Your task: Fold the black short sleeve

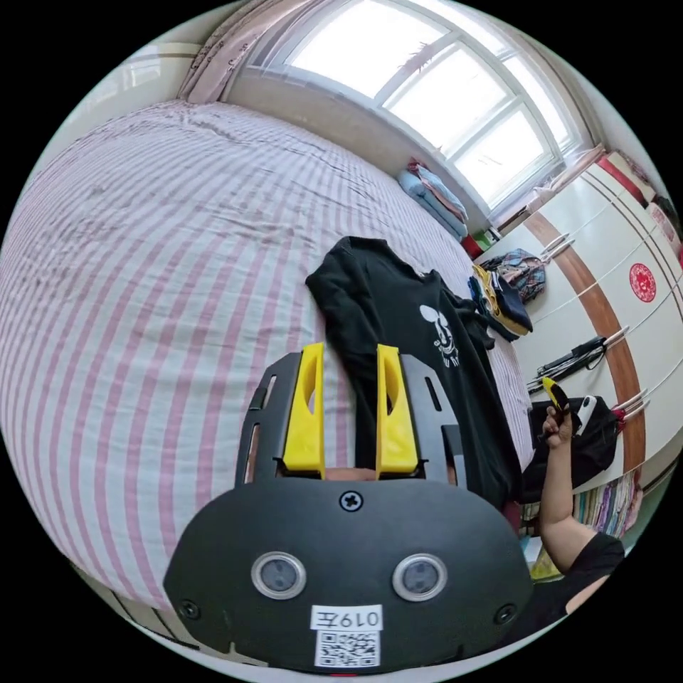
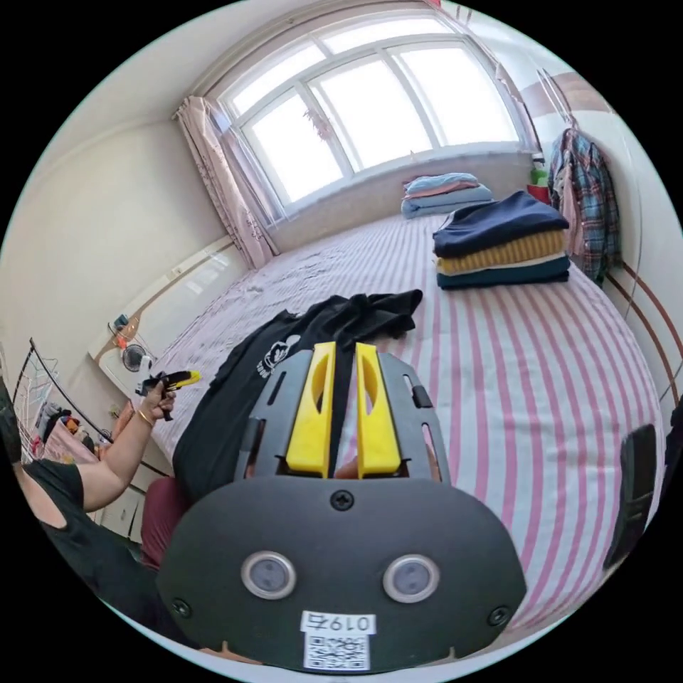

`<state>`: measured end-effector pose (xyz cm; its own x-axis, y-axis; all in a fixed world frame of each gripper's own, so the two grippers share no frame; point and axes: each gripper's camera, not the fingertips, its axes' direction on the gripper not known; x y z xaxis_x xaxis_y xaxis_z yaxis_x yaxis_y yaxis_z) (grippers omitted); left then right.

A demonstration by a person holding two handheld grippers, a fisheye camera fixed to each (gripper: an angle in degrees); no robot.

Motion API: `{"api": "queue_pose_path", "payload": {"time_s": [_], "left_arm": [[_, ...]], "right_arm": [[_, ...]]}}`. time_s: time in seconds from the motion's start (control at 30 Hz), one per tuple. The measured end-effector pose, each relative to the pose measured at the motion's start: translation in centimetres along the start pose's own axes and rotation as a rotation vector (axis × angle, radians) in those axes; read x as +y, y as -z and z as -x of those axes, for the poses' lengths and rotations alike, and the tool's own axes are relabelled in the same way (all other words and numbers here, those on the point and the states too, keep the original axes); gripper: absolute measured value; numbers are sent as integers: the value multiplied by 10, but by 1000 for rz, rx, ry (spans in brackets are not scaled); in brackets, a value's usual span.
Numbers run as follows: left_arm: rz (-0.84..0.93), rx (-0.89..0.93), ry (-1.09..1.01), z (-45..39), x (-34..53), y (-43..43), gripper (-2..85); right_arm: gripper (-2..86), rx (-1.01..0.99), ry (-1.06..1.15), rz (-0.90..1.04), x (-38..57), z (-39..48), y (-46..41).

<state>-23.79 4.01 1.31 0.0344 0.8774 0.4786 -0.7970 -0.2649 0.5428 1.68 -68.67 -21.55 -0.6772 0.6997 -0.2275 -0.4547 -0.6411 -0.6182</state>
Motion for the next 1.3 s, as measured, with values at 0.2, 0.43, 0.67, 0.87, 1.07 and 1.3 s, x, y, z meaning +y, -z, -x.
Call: {"api": "queue_pose_path", "payload": {"time_s": [0.2, 0.43, 0.67, 0.87, 1.07, 1.3], "left_arm": [[118, 100, 30, 42, -126, -100, 154], [235, 76, -51, 23, -148, -184, 136], [260, 155, -244, -13, -151, -170, 33], [156, 7, -284, -39, -178, -133, 20], [65, -150, -345, -90, -212, -144, 16], [92, -417, -354, -123, -210, -223, 20]], "right_arm": [[124, 25, 159, 121, -133, -14, -167], [106, 143, 302, 482, -163, 6, -314], [40, 192, 375, 304, -144, 40, -277], [35, 279, 400, 168, -158, 61, -233], [28, 386, 343, 61, -186, 60, -236], [63, 486, 246, 221, -177, 33, -315]]}}
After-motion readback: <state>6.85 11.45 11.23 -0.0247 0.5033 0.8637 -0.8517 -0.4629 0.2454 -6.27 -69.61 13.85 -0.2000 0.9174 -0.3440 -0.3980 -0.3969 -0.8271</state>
